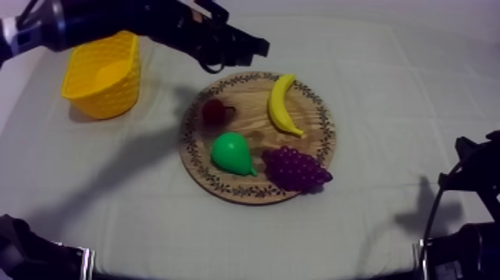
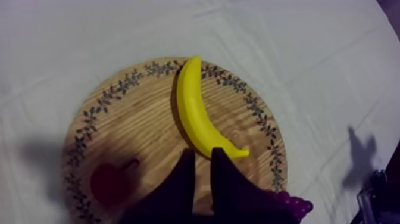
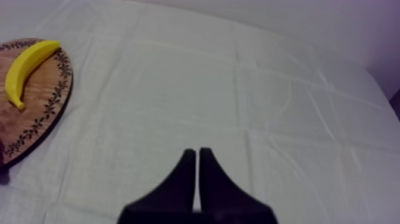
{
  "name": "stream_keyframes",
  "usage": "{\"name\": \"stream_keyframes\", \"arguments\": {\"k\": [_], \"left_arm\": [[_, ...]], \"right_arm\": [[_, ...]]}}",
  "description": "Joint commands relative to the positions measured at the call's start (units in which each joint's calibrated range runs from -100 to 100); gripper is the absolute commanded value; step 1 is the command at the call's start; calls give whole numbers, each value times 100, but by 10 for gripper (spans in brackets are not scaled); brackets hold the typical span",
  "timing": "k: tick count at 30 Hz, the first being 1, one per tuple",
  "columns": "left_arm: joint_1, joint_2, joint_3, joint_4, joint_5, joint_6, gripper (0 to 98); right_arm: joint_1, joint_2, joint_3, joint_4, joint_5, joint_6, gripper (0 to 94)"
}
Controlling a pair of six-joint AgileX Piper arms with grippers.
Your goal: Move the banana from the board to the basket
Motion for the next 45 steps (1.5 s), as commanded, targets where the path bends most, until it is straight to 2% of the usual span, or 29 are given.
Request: {"name": "stream_keyframes", "arguments": {"k": [1, 12, 15, 18, 20, 26, 30, 37, 45], "left_arm": [[16, 308, -108, -1, 66, 178, 115], [82, 1039, -614, 7, 301, 342, 158], [81, 1030, -659, 4, 348, 347, 302], [93, 990, -664, -52, 373, 367, 517], [107, 957, -638, -104, 379, 400, 619], [122, 860, -563, -205, 478, 491, 774], [123, 854, -602, -213, 558, 477, 804], [118, 1147, -983, -191, 773, 439, 752], [80, 2017, -2226, -107, 1639, 414, 732]], "right_arm": [[0, -2, -3, 1, 0, 0, 3], [0, -2, -3, 1, 0, 0, 3], [0, -2, -3, 1, 0, 0, 3], [0, -2, -3, 1, 0, 0, 3], [0, -2, -3, 1, 0, 0, 3], [0, -2, -3, 1, 0, 0, 3], [0, -2, -3, 1, 0, 0, 3], [0, -2, -3, 1, 0, 0, 3], [0, -2, -3, 1, 0, 0, 3]]}}
